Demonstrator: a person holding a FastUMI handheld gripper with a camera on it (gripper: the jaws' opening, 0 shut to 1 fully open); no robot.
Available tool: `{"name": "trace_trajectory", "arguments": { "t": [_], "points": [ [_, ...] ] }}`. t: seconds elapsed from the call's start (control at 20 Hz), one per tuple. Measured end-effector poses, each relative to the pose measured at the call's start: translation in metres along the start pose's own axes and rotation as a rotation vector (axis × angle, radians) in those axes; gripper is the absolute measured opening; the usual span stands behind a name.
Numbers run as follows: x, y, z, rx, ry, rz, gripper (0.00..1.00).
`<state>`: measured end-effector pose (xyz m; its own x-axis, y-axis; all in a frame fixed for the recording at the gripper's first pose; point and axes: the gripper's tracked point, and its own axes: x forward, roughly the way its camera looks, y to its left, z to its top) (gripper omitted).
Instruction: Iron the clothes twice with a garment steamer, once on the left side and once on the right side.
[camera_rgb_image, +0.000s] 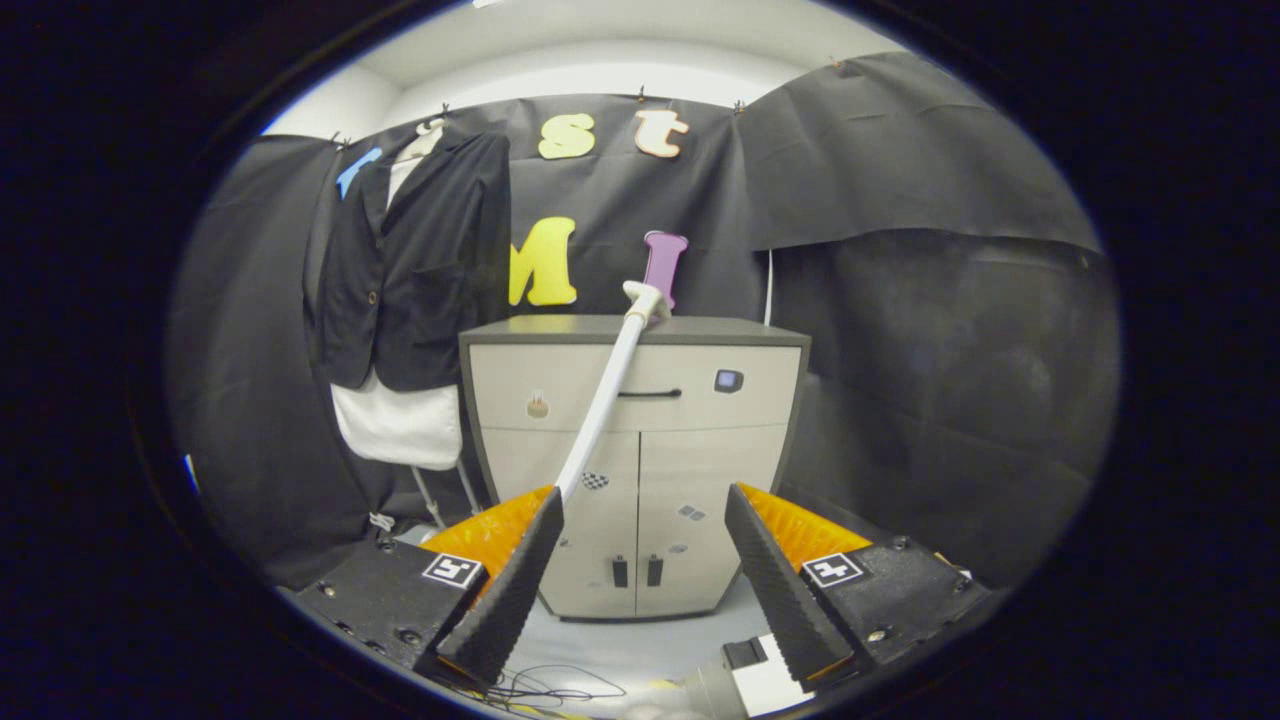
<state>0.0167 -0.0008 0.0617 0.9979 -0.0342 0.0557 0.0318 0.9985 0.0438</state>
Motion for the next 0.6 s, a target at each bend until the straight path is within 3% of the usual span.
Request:
{"name": "trace_trajectory", "arguments": {
  "t": [0.3, 0.6],
  "points": [
    [0.038, -0.024, 0.088, 0.015, -0.086, 0.005, 1.00],
    [0.126, -0.035, 0.175, -0.001, -0.130, 0.057, 1.00]
  ]
}}
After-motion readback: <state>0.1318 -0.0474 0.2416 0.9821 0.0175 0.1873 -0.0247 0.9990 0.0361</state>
